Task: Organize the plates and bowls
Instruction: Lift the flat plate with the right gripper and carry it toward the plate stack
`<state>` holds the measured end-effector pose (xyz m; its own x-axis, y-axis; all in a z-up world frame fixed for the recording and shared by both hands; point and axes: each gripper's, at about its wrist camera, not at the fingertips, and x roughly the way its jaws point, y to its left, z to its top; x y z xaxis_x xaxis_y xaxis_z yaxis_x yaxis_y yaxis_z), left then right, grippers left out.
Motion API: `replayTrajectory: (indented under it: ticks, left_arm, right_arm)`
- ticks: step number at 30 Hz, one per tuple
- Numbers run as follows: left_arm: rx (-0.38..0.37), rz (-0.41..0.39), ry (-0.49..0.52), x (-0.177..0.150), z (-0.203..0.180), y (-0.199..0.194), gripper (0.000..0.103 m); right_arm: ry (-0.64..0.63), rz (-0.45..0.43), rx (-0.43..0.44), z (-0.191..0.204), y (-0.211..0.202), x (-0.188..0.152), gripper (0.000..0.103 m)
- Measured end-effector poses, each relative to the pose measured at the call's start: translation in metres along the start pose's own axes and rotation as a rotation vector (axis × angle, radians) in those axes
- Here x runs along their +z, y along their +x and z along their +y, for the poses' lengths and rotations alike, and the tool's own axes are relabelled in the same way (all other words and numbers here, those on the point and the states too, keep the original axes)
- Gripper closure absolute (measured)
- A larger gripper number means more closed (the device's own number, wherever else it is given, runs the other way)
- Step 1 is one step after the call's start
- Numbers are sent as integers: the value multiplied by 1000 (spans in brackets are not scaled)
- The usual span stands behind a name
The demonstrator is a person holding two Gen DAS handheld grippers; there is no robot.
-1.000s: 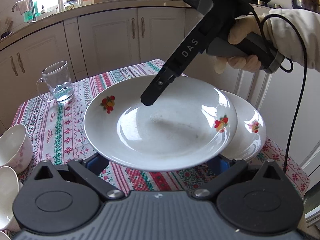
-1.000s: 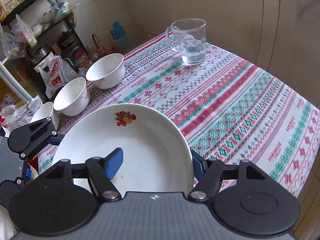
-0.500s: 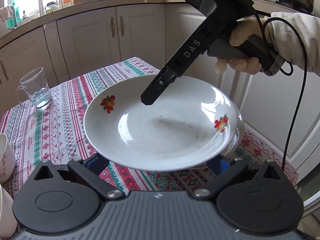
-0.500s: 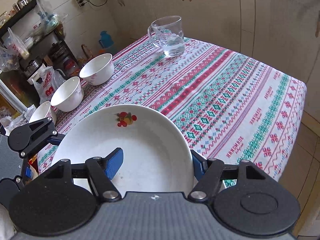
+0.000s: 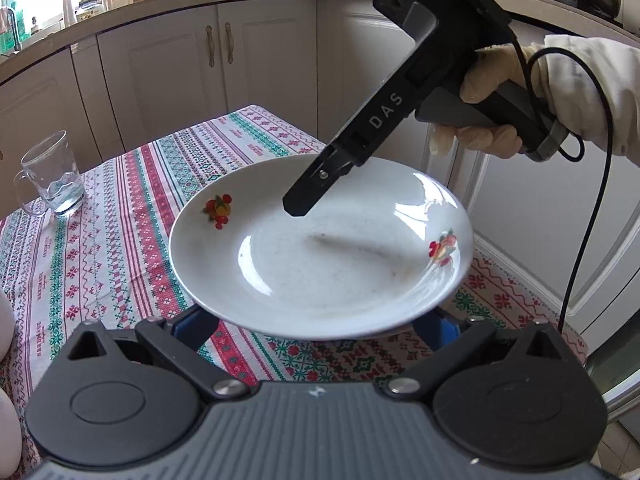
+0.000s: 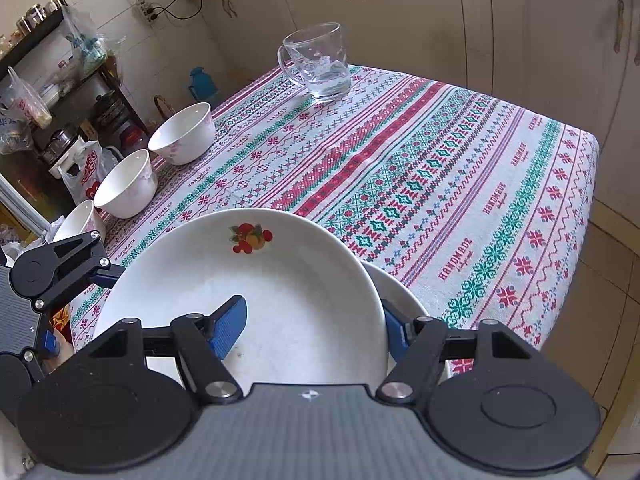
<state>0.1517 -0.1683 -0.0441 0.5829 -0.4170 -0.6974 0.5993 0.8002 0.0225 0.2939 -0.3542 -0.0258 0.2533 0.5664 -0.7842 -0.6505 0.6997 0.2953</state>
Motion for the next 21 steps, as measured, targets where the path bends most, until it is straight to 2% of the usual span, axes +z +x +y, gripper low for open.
replayTrajectory:
  ticks: [21]
  left_arm:
    - [-83, 55, 34, 6, 4, 11, 1]
  right_arm:
    - [38, -9, -26, -7, -4, -23, 28]
